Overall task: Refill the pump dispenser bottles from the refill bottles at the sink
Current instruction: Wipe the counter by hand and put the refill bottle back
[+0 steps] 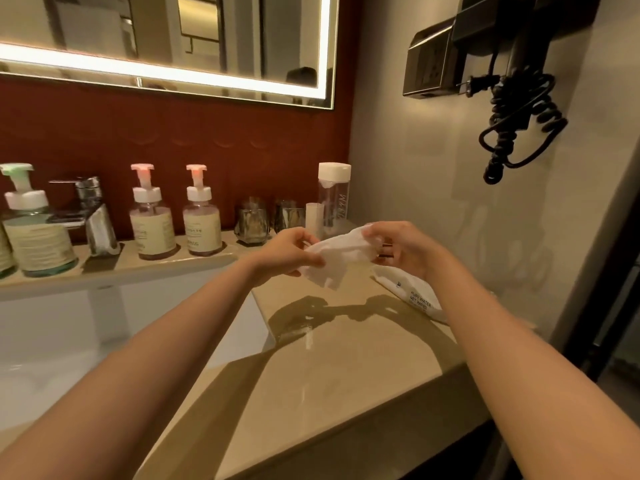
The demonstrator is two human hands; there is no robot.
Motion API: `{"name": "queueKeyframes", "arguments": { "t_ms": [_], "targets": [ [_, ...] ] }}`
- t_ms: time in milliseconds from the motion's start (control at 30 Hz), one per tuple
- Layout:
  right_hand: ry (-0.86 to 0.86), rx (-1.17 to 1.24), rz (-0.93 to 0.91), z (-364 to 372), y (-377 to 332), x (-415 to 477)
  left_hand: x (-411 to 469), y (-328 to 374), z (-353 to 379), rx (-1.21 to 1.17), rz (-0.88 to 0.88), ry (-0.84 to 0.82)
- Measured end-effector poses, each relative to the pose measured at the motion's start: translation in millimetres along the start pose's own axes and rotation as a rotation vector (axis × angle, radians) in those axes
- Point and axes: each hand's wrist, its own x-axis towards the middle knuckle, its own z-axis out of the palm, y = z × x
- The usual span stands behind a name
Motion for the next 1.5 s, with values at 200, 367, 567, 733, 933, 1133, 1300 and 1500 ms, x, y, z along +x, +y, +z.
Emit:
{"name": "queueKeyframes", "arguments": {
  "t_ms": [200, 367, 567, 733, 933, 1133, 1300, 1500],
  "targets": [
    [-0.029, -0.01, -0.061, 20.9, -3.2, -0.6, -17.4, -3.6, -22.5, -0.022, -0.058, -0.137],
    [-0.198, 0.044, 0.002, 27.7, -4.9, -5.5, -20.4, -6.7, -30.2, -0.267, -0.081, -0.069],
    [-0.148, -0.07, 0.036, 39.0, -0.6, -4.3, -21.8, -13.6, -36.6, -0.333, -0.115, 0.027],
    [-0.057, -0.129, 0.042, 46.6, 3.1, 2.6, -28.1, -19.1, -43.1, -0.299, -0.15, -0.021],
    [-0.414, -0.069, 0.156, 49.7, 2.7, -4.3, -31.8, -22.6, -46.8, -0.303, -0.116, -0.069],
    [-0.523, -0.218, 0.164, 62.3, 7.8, 1.5, -38.5, -14.4, -48.8, -0.329, -0.073, -0.152],
    [-0.549, -0.268, 0.104, 66.2, 13.1, 4.0, -44.5, -14.7, -53.3, -0.426, -0.084, -0.206],
    [-0.263, -0.048, 0.064, 55.0, 22.1, 12.1, -35.1, -31.8, -52.7, -0.47, -0.169, -0.125]
  ]
}}
